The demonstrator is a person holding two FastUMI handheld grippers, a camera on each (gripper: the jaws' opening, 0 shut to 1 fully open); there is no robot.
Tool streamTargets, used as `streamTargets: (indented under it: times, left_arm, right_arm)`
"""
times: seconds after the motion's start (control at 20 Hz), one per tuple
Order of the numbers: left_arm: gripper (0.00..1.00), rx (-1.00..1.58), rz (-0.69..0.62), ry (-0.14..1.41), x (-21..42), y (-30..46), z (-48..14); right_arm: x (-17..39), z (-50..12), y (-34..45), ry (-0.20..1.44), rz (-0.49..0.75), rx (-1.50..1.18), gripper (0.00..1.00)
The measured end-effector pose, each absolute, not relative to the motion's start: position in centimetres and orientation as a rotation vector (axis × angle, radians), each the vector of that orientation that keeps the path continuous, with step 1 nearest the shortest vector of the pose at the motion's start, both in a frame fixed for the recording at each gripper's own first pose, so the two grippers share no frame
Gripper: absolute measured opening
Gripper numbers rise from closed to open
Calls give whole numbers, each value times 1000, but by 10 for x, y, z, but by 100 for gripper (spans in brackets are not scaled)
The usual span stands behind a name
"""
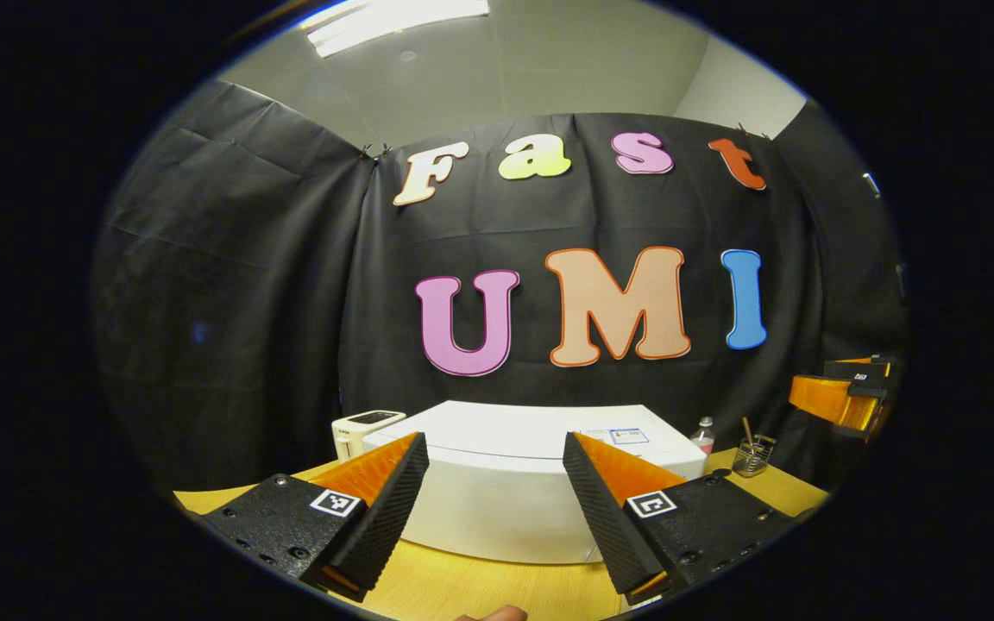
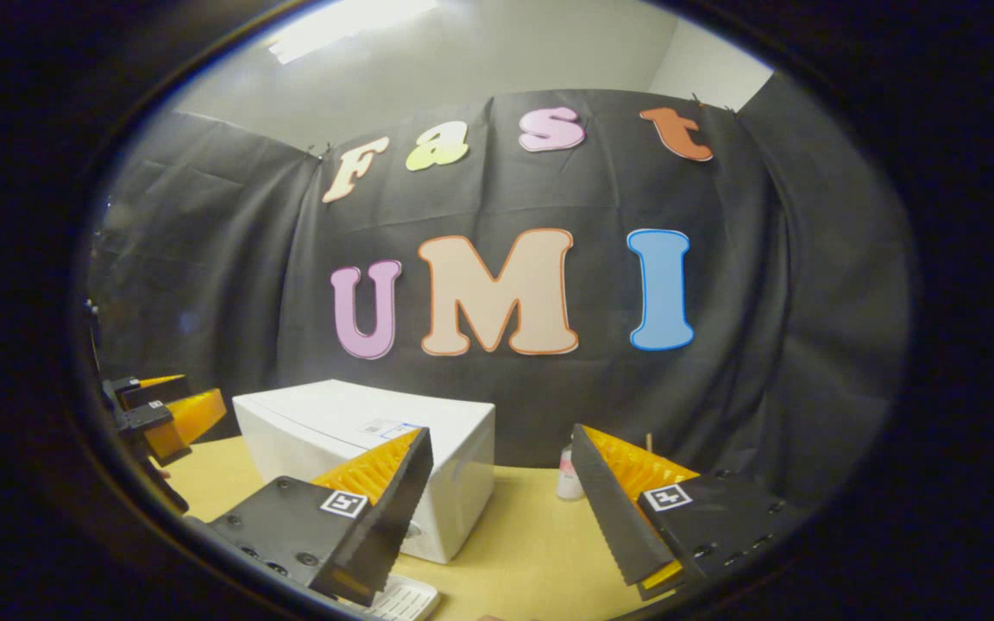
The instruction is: Open the microwave oven with the left hand, put the food in, and close the microwave oven.
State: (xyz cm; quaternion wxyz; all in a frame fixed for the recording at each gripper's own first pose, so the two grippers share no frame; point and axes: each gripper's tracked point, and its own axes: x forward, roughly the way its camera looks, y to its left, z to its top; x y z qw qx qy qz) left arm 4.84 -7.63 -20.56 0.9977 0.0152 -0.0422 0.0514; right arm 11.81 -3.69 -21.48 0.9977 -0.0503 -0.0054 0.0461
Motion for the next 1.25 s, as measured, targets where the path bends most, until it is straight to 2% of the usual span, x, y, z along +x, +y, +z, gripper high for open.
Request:
streamTargets:
  times: [0.05, 0.1, 0.15, 0.55, 0.65, 1.25]
  left_arm:
    - [96, 39, 82, -92, 47, -83, -204]
    - [96, 49, 67, -97, 45, -86, -205]
    - [96, 59, 57, -101, 44, -89, -206]
    - [97, 72, -1, -57, 42, -112, -224]
    - [97, 79, 0, -68, 40, -112, -221]
    - [97, 77, 25, -62, 36, -103, -222]
  right_arm:
    - [113, -211, -35, -25, 107, -92, 92]
    - [111, -209, -34, -29, 111, -88, 99]
    - [109, -210, -36, -31, 104, -93, 92]
    - [109, -216, -18, -21, 132, -143, 93]
    - [110, -218, -15, -20, 134, -153, 96]
    - [108, -219, -12, -18, 138, -157, 96]
